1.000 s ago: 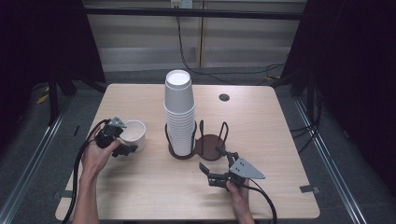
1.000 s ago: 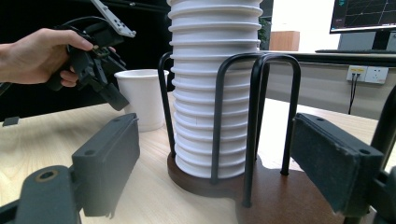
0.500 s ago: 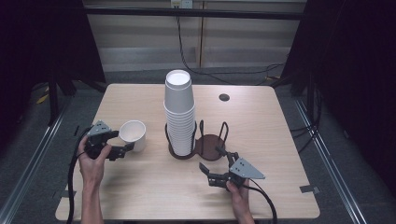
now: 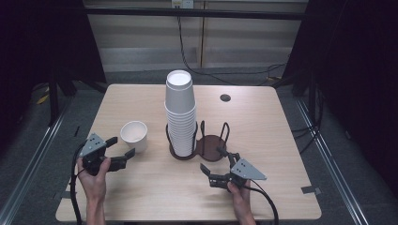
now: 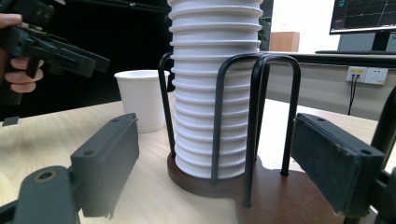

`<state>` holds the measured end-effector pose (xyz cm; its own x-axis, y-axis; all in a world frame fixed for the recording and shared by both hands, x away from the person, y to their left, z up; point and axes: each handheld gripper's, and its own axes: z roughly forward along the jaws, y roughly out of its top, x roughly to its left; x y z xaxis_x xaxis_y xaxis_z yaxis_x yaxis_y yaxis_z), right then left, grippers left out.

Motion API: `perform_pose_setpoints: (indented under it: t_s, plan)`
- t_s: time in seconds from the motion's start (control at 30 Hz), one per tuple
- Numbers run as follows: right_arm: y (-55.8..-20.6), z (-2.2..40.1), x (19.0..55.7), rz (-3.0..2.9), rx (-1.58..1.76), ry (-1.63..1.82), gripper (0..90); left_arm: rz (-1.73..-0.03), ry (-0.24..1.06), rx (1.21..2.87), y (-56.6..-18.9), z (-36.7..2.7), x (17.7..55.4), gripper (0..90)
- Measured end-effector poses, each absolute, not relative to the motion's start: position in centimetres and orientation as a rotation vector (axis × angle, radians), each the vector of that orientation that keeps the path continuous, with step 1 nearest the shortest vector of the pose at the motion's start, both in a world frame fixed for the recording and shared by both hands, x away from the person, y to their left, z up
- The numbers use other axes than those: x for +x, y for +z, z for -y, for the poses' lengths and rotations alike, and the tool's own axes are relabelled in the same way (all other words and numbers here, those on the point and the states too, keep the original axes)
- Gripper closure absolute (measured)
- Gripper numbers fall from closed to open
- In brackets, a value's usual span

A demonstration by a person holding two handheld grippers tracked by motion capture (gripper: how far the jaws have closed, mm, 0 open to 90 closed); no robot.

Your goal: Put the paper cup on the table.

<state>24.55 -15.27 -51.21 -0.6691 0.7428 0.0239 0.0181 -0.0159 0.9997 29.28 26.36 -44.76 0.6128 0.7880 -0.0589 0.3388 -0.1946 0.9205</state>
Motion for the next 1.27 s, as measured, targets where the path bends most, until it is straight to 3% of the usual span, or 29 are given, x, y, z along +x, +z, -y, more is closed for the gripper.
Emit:
perform_pose_setpoints:
  t_s: [0.23,0.93,1.27]
  plan:
    - [-51.2,15.3,24.5,-1.725,0.79,1.74,14.5,-0.864,0.539,1.674,-45.5,-25.3,26.6,16.0]
    - [-51.2,15.3,24.5,-1.727,0.79,1.742,13.5,-0.805,0.499,1.556,-50.6,-19.6,25.5,15.6]
    - [-51.2,15.3,24.5,-1.717,0.807,1.727,14.2,-0.664,0.635,1.519,-50.9,-19.3,23.9,15.6]
